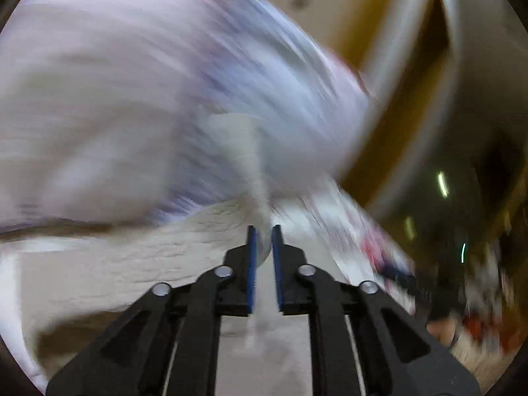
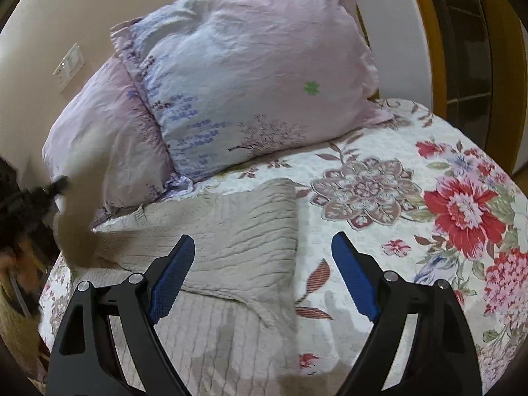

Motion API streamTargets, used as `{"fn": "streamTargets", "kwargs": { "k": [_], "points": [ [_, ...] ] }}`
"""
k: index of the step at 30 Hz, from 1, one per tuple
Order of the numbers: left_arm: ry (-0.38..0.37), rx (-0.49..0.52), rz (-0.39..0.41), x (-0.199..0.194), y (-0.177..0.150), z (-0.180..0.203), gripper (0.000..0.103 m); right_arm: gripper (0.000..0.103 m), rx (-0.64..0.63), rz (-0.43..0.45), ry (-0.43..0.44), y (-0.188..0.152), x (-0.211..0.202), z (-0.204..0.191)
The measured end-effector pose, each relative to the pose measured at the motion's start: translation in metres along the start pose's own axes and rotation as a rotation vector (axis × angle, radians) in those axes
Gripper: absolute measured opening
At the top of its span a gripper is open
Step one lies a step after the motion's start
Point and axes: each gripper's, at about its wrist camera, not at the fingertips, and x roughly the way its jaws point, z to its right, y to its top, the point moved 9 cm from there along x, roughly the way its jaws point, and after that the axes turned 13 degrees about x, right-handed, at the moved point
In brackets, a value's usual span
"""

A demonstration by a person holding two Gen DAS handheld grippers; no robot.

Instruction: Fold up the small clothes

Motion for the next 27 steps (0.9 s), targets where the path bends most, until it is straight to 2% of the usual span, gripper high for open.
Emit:
{"fn": "streamTargets", "kwargs": {
  "k": [2, 3, 4, 5, 6, 8, 10, 12, 13, 14, 15, 16, 17, 18, 20, 21, 23, 24, 27],
  "points": [
    [-0.003, 0.066, -0.145, 0.036, -0.022, 0.027, 0.017, 0.087, 0.013, -0.043, -0.005, -0.004, 0.001, 0.006],
    [0.013, 0.07, -0.174, 0.037, -0.031, 0.027, 0.022, 0.087, 0.018, -0.069, -0.001, -0.007, -0.002, 0.01],
    [0.047, 0.064, -0.184, 0.029, -0.04, 0.02, 0.039, 0.087, 0.018, -0.087, 0.004, -0.01, -0.006, 0.013],
    [0.095, 0.036, -0.169, 0.012, -0.049, 0.006, 0.059, 0.087, 0.017, -0.103, 0.004, -0.015, -0.013, 0.017],
    [0.135, -0.001, -0.151, -0.005, -0.057, -0.007, 0.066, 0.087, 0.022, -0.124, 0.012, -0.021, -0.019, 0.022],
    [0.225, -0.091, -0.134, -0.053, -0.086, -0.035, 0.073, 0.087, 0.066, -0.191, 0.057, -0.04, -0.031, 0.033],
    [0.301, -0.156, -0.162, -0.087, -0.116, -0.061, 0.076, 0.085, 0.149, -0.275, 0.105, -0.064, -0.038, 0.045],
    [0.359, -0.244, -0.197, -0.122, -0.159, -0.079, 0.076, 0.073, 0.221, -0.339, 0.133, -0.087, -0.043, 0.055],
    [0.369, -0.29, -0.22, -0.136, -0.182, -0.083, 0.076, 0.072, 0.256, -0.367, 0.15, -0.098, -0.046, 0.059],
    [0.377, -0.347, -0.25, -0.145, -0.207, -0.087, 0.076, 0.071, 0.283, -0.348, 0.193, -0.106, -0.057, 0.059],
    [0.374, -0.381, -0.264, -0.151, -0.223, -0.086, 0.075, 0.062, 0.296, -0.36, 0.218, -0.113, -0.064, 0.057],
    [0.362, -0.41, -0.274, -0.155, -0.238, -0.083, 0.071, 0.06, 0.302, -0.368, 0.242, -0.121, -0.071, 0.054],
    [0.36, -0.409, -0.244, -0.162, -0.248, -0.075, 0.068, 0.053, 0.313, -0.404, 0.286, -0.134, -0.079, 0.047],
    [0.359, -0.393, -0.229, -0.167, -0.253, -0.067, 0.067, 0.048, 0.314, -0.425, 0.313, -0.144, -0.084, 0.042],
    [0.314, -0.382, -0.216, -0.169, -0.261, -0.048, 0.053, 0.047, 0.29, -0.47, 0.348, -0.169, -0.093, 0.029],
    [0.276, -0.378, -0.206, -0.17, -0.266, -0.037, 0.051, 0.045, 0.289, -0.493, 0.37, -0.181, -0.096, 0.024],
    [0.242, -0.364, -0.205, -0.17, -0.271, -0.019, 0.04, 0.041, 0.29, -0.509, 0.417, -0.197, -0.104, 0.016],
    [0.238, -0.355, -0.206, -0.17, -0.274, -0.012, 0.039, 0.033, 0.295, -0.522, 0.437, -0.203, -0.107, 0.013],
    [0.214, -0.369, -0.192, -0.176, -0.276, -0.001, 0.033, 0.029, 0.297, -0.539, 0.478, -0.216, -0.11, 0.006]
  ]
}}
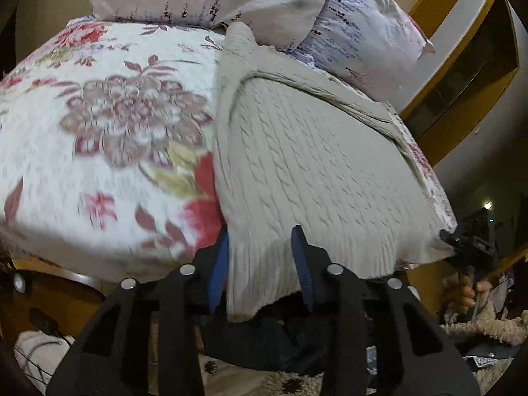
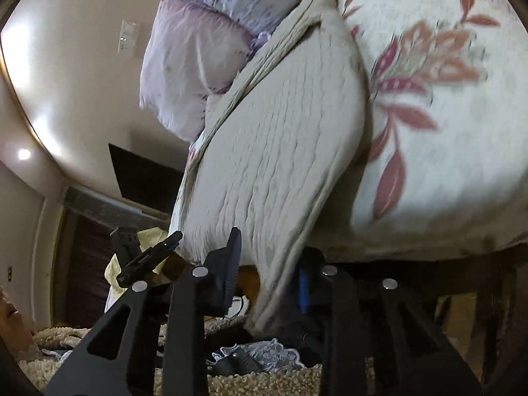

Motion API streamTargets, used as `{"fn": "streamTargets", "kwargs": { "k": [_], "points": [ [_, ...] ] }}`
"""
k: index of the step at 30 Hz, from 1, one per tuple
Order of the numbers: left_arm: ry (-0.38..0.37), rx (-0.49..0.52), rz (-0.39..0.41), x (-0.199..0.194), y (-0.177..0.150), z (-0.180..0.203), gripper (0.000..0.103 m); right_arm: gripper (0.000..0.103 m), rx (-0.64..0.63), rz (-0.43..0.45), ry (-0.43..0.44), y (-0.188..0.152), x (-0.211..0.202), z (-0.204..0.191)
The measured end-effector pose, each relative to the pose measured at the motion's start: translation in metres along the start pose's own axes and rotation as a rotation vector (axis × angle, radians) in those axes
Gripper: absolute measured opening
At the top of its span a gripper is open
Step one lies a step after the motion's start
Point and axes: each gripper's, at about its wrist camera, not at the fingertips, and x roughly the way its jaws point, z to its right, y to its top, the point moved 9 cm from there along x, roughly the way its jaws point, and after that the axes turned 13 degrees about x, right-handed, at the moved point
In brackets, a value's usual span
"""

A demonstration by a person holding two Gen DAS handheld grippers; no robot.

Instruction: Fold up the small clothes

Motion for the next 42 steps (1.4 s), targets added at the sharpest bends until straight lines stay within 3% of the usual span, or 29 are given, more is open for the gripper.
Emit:
{"fn": "streamTargets", "kwargs": {
  "k": [1, 3, 5, 7, 9, 14, 17, 19, 20, 21, 23, 25, 27, 30, 33, 36, 37, 40, 42],
  "points": [
    [-0.023, -0.018, -0.001, 0.003, -0.001, 0.001, 0.029, 0.026, -0.005, -0.003, -0.002, -0.003, 0.002, -0.001],
    [-0.037, -0.028, 0.0, -0.004, -0.006, 0.002, 0.023, 0.011, -0.018, -0.002, 0.017, -0.004, 0.004, -0.006],
    [-0.054, -0.021, 0.003, -0.005, -0.005, 0.009, 0.007, 0.01, -0.043, 0.028, 0.056, 0.004, 0.0, -0.019],
    [-0.093, -0.028, 0.032, -0.008, 0.009, 0.014, 0.007, 0.01, -0.08, 0.072, 0.097, 0.019, -0.006, -0.04],
    [-0.125, -0.026, 0.099, -0.009, 0.049, 0.013, 0.006, 0.01, -0.133, 0.135, 0.137, 0.045, -0.016, -0.068],
    [-0.095, -0.036, 0.284, -0.006, 0.172, -0.013, 0.006, 0.01, -0.265, 0.288, 0.171, 0.131, -0.018, -0.136],
    [-0.037, -0.054, 0.331, 0.021, 0.242, -0.036, 0.006, 0.01, -0.25, 0.366, 0.159, 0.202, 0.003, -0.144],
    [0.019, -0.051, 0.303, 0.054, 0.275, -0.053, 0.009, 0.01, -0.207, 0.416, 0.105, 0.25, 0.027, -0.13],
    [0.039, -0.059, 0.277, 0.069, 0.282, -0.062, 0.012, 0.015, -0.187, 0.43, 0.064, 0.265, 0.037, -0.116],
    [0.058, -0.07, 0.246, 0.085, 0.288, -0.07, 0.024, 0.037, -0.153, 0.436, 0.006, 0.283, 0.054, -0.098],
    [0.111, -0.12, 0.165, 0.111, 0.287, -0.093, 0.068, 0.069, -0.066, 0.433, -0.134, 0.31, 0.078, -0.058],
    [0.099, -0.142, 0.158, 0.111, 0.278, -0.101, 0.077, 0.072, -0.016, 0.444, -0.163, 0.314, 0.082, -0.037],
    [0.084, -0.144, 0.136, 0.112, 0.261, -0.112, 0.083, 0.089, -0.035, 0.456, -0.148, 0.31, 0.077, -0.028],
    [0.033, -0.176, 0.077, 0.12, 0.241, -0.12, 0.083, 0.089, -0.063, 0.472, -0.159, 0.3, 0.069, -0.022],
    [-0.017, -0.205, 0.056, 0.132, 0.228, -0.118, 0.079, 0.09, -0.06, 0.437, -0.138, 0.297, 0.07, -0.023],
    [-0.037, -0.195, 0.052, 0.146, 0.231, -0.104, 0.055, 0.09, -0.072, 0.419, -0.132, 0.29, 0.072, -0.028],
    [-0.037, -0.197, 0.053, 0.149, 0.232, -0.101, 0.036, 0.09, -0.074, 0.414, -0.128, 0.288, 0.073, -0.031],
    [-0.072, -0.289, 0.039, 0.156, 0.232, -0.096, 0.021, 0.09, -0.078, 0.396, -0.102, 0.282, 0.068, -0.035],
    [-0.144, -0.359, 0.079, 0.144, 0.24, -0.086, 0.018, 0.09, -0.084, 0.392, -0.082, 0.278, 0.055, -0.037]
  ]
}}
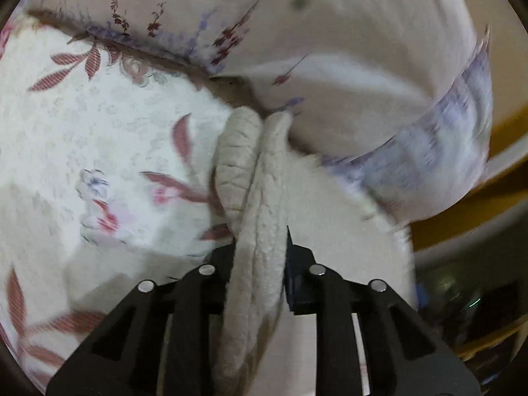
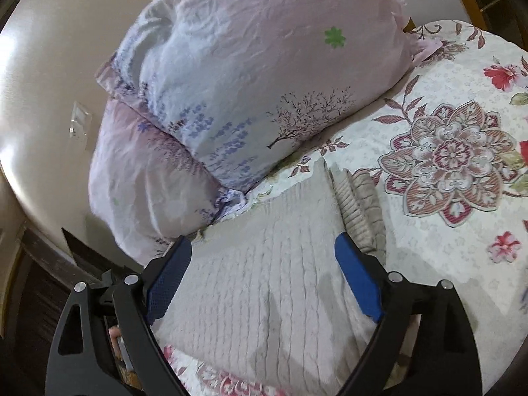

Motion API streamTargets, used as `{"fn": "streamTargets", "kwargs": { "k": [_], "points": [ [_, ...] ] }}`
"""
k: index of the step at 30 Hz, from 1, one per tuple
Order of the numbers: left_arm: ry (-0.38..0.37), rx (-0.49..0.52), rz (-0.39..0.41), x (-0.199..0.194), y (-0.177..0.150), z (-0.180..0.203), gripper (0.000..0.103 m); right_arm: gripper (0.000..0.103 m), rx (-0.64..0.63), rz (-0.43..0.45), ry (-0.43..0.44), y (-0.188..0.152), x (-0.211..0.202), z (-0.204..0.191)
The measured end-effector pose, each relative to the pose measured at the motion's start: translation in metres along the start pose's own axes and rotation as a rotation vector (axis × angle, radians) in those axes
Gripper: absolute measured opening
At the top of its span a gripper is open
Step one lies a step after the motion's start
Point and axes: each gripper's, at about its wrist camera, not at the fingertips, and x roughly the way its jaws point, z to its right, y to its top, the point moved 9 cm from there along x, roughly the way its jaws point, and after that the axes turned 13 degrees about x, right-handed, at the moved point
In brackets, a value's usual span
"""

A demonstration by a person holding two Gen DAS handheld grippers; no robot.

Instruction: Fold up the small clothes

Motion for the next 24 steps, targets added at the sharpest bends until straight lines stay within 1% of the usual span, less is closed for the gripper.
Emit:
{"fn": "streamTargets", "kwargs": {
  "k": [1, 4, 5, 6, 7, 9, 10, 11, 12, 13, 14, 15, 16, 17, 18, 19, 20, 21, 23, 24],
  "points": [
    [-0.045, -0.005, 0.022, -0.006, 0.004, 0.019, 0.017, 0.09, -0.011, 0.014, 0.005, 0.004, -0.011, 0.0],
    [-0.14, 0.062, 0.057, -0.008, 0.012, 0.083, 0.016, 0.09, -0.057, 0.071, -0.013, 0.016, -0.038, -0.002],
    [-0.208, 0.088, 0.057, 0.001, 0.013, 0.12, 0.016, 0.09, -0.077, 0.1, -0.023, 0.022, -0.048, -0.003],
    [-0.262, 0.097, 0.051, 0.011, 0.011, 0.146, 0.016, 0.09, -0.089, 0.125, -0.033, 0.027, -0.056, -0.004],
    [-0.358, 0.089, 0.035, 0.03, 0.008, 0.184, 0.016, 0.09, -0.093, 0.145, -0.038, 0.031, -0.063, -0.003],
    [-0.526, 0.039, 0.0, 0.064, 0.0, 0.235, 0.019, 0.09, -0.079, 0.177, -0.036, 0.041, -0.074, 0.0],
    [-0.625, -0.005, -0.035, 0.083, -0.007, 0.257, 0.027, 0.09, -0.071, 0.182, -0.045, 0.046, -0.074, 0.002],
    [-0.737, -0.072, -0.119, 0.111, -0.02, 0.283, 0.032, 0.09, -0.065, 0.177, -0.053, 0.049, -0.072, 0.005],
    [-0.781, -0.113, -0.169, 0.126, -0.029, 0.296, 0.032, 0.09, -0.056, 0.163, -0.065, 0.051, -0.069, 0.009],
    [-0.795, -0.137, -0.199, 0.133, -0.037, 0.301, 0.032, 0.091, -0.038, 0.13, -0.083, 0.052, -0.063, 0.016],
    [-0.783, -0.12, -0.197, 0.131, -0.042, 0.302, 0.037, 0.091, -0.023, 0.099, -0.095, 0.051, -0.059, 0.021],
    [-0.767, -0.083, -0.174, 0.123, -0.042, 0.298, 0.044, 0.094, -0.01, 0.058, -0.101, 0.049, -0.054, 0.026],
    [-0.73, -0.039, -0.134, 0.11, -0.039, 0.289, 0.063, 0.095, -0.003, 0.025, -0.102, 0.048, -0.051, 0.031],
    [-0.627, 0.021, -0.073, 0.094, -0.032, 0.272, 0.072, 0.098, 0.003, -0.008, -0.1, 0.047, -0.046, 0.035],
    [-0.528, 0.066, -0.032, 0.083, -0.027, 0.255, 0.085, 0.098, 0.011, -0.029, -0.097, 0.046, -0.043, 0.039],
    [-0.43, 0.108, -0.01, 0.074, -0.025, 0.239, 0.089, 0.098, 0.025, -0.052, -0.094, 0.046, -0.038, 0.042],
    [-0.316, 0.153, -0.008, 0.068, -0.026, 0.22, 0.089, 0.098, 0.051, -0.093, -0.089, 0.044, -0.028, 0.047],
    [-0.247, 0.178, -0.021, 0.066, -0.03, 0.208, 0.09, 0.098, 0.07, -0.122, -0.087, 0.042, -0.02, 0.05],
    [-0.124, 0.211, -0.082, 0.068, -0.043, 0.183, 0.091, 0.098, 0.098, -0.193, -0.084, 0.035, -0.002, 0.054],
    [-0.095, 0.221, -0.107, 0.07, -0.049, 0.176, 0.091, 0.098, 0.103, -0.222, -0.09, 0.032, 0.006, 0.055]
  ]
}}
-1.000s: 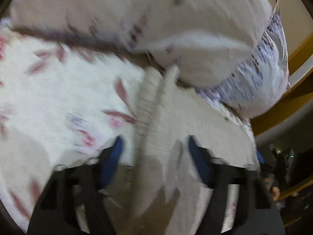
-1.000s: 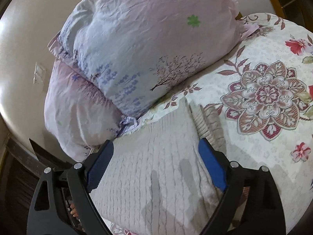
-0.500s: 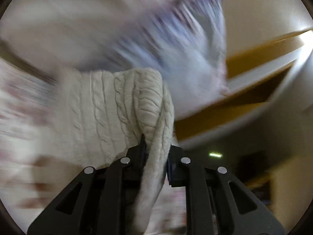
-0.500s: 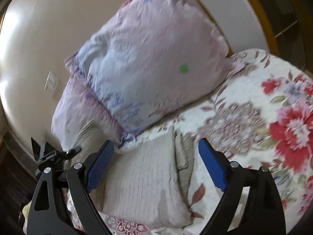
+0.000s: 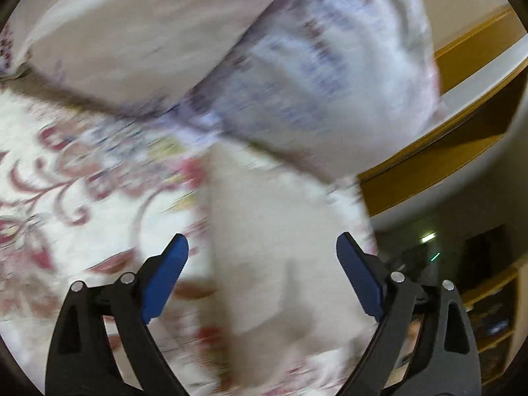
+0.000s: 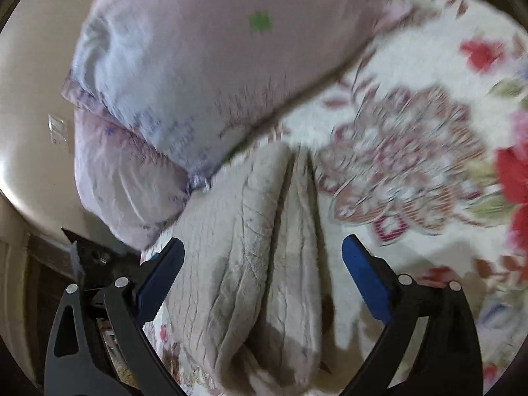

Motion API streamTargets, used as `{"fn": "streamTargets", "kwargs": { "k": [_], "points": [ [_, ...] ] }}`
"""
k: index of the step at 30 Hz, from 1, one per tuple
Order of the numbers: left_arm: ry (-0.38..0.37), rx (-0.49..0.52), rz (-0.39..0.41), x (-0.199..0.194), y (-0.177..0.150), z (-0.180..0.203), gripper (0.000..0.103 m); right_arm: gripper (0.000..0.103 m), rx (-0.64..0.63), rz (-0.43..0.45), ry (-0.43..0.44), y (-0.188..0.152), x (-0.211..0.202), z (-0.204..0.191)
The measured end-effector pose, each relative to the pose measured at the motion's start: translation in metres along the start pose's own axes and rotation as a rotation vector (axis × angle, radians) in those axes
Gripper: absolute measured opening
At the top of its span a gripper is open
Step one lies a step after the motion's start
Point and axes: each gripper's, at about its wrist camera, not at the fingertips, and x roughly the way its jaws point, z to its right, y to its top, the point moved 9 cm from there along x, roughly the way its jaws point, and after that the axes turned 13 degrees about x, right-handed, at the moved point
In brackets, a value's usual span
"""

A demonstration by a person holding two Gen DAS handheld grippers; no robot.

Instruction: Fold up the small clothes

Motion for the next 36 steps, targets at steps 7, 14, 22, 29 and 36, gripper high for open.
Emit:
{"fn": "streamTargets", "kwargs": {
  "k": [7, 14, 22, 29, 36],
  "points": [
    [0.078, 0.137, -0.13, 0.04, -0.032, 0.018, 0.095, 0.079, -0.031, -0.045, -0.05, -0.011, 0.027, -0.001],
    [-0.007, 0.119, -0.061, 0.046, -0.025, 0.033, 0.043, 0.037, -0.047, -0.018, 0.012, -0.025, 0.025, -0.016],
    [0.057, 0.246, 0.057, -0.066, -0.015, 0.001, 0.055, 0.042, -0.24, -0.084, 0.145, -0.084, 0.039, -0.097],
    [0.499, 0.357, 0.177, -0.139, -0.026, -0.038, 0.089, 0.046, -0.265, 0.1, 0.012, -0.081, 0.04, -0.098],
    [0.599, 0.411, 0.129, -0.115, -0.072, -0.028, 0.101, 0.011, -0.242, 0.032, -0.091, -0.092, 0.09, -0.093]
  ]
}}
